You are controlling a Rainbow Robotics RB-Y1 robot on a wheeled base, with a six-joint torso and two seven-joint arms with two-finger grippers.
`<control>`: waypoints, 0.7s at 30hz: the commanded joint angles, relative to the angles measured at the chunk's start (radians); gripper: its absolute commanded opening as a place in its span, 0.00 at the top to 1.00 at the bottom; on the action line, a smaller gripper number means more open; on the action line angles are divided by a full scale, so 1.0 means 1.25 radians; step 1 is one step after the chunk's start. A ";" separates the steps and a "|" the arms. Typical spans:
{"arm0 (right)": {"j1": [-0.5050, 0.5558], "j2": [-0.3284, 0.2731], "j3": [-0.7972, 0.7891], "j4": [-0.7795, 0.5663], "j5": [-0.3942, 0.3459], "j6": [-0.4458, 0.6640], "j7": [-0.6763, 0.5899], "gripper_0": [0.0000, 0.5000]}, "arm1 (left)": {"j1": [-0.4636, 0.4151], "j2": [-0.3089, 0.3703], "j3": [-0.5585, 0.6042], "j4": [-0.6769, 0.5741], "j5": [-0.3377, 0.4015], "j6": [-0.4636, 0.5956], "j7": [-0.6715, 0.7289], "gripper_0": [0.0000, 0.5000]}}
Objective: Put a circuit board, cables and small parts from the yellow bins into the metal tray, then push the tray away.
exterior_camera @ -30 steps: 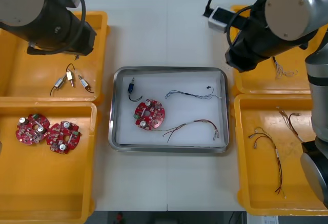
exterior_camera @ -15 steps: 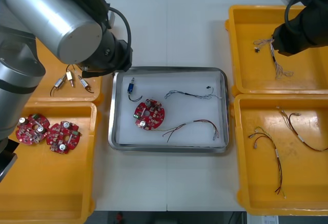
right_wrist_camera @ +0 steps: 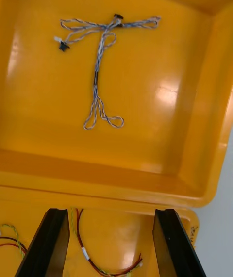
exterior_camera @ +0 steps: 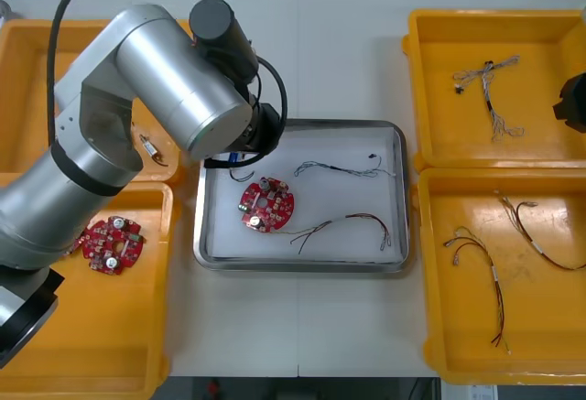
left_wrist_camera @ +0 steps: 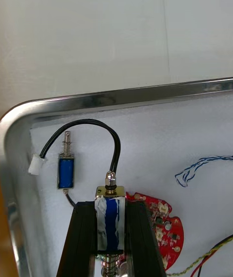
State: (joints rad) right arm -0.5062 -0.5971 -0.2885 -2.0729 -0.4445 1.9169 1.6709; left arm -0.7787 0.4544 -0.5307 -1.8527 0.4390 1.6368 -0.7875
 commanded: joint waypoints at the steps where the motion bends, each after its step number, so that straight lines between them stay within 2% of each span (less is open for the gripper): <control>1: 0.058 -0.030 -0.072 -0.034 -0.040 0.002 -0.035 0.00 | -0.004 -0.022 -0.050 0.037 -0.024 -0.069 0.038 1.00; 5: 0.104 -0.030 -0.101 -0.044 -0.062 0.002 -0.043 0.00 | -0.004 -0.022 -0.075 0.071 -0.030 -0.106 0.040 1.00; 13: 0.163 -0.019 -0.108 -0.068 -0.067 0.002 -0.059 0.00 | -0.003 -0.022 -0.104 0.131 -0.032 -0.161 0.040 1.00; 21: 0.189 0.041 -0.130 -0.087 -0.067 0.002 -0.068 0.00 | -0.004 -0.022 -0.117 0.141 -0.038 -0.175 0.045 1.00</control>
State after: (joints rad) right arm -0.2930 -0.5786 -0.4064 -2.1281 -0.5255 1.9169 1.6293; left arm -0.7787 0.4479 -0.6639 -1.6651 0.4026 1.4304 -0.7874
